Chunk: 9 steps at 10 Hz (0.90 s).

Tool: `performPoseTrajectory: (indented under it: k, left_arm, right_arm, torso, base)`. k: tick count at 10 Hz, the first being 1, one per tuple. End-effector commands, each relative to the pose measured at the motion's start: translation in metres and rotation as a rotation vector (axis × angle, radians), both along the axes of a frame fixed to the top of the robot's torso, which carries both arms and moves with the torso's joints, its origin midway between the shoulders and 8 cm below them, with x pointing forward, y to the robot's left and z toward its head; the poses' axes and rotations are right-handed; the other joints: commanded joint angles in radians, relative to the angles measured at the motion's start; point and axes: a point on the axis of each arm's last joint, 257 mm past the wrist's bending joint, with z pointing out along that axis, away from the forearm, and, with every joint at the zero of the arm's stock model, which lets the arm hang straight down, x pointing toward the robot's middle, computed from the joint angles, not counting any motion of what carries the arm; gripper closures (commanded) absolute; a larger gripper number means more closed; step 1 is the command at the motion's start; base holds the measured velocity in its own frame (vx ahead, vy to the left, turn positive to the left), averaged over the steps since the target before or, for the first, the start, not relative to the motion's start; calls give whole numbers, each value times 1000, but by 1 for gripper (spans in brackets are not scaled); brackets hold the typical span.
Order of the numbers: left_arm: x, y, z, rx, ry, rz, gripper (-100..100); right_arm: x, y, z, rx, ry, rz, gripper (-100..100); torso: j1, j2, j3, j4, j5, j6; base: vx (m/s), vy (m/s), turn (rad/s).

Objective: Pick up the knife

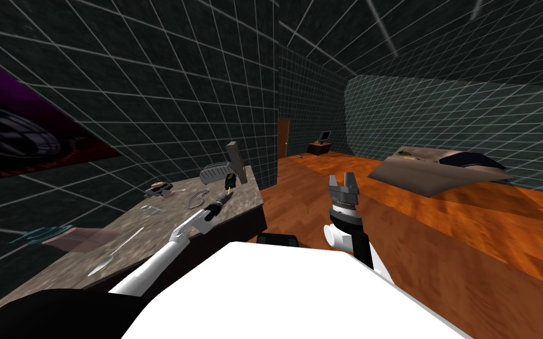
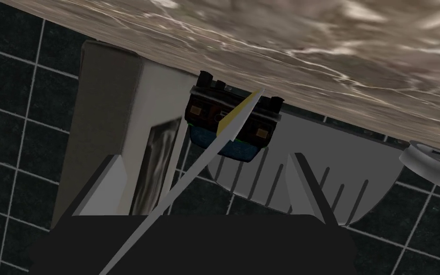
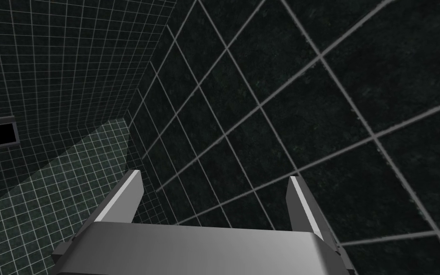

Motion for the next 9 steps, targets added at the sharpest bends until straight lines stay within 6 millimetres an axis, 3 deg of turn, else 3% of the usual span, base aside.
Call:
performPoseTrajectory:
  k: [1, 2, 3, 4, 5, 9]
  left_arm:
    - [0, 0, 0, 0, 0, 0, -100]
    - [0, 1, 0, 3, 3, 3, 0]
    - [1, 4, -5, 2, 2, 10, -100]
    - [1, 3, -3, 2, 3, 8, -100]
    - [1, 3, -4, 2, 3, 8, 100]
    - [1, 5, -3, 4, 3, 10, 100]
  right_arm:
    - [0, 0, 0, 0, 0, 0, 0]
    - [0, 0, 0, 0, 0, 0, 0]
    - [0, 0, 0, 0, 0, 0, 0]
    - [0, 0, 0, 0, 0, 0, 0]
    - [0, 0, 0, 0, 0, 0, 0]
    - [0, 0, 0, 0, 0, 0, 0]
  torso:
    - [0, 0, 0, 0, 0, 0]
    - [1, 1, 0, 0, 0, 0]
    - [2, 1, 1, 0, 0, 0]
    - [3, -2, -1, 0, 1, 0]
    - [3, -1, -1, 0, 1, 0]
    - [1, 0, 0, 0, 1, 1]
  base:
    - [6, -12, -12]
    - [0, 0, 0]
    - [60, 19, -49]
    - [38, 14, -16]
    - [0, 0, 0]
    - [1, 1, 4]
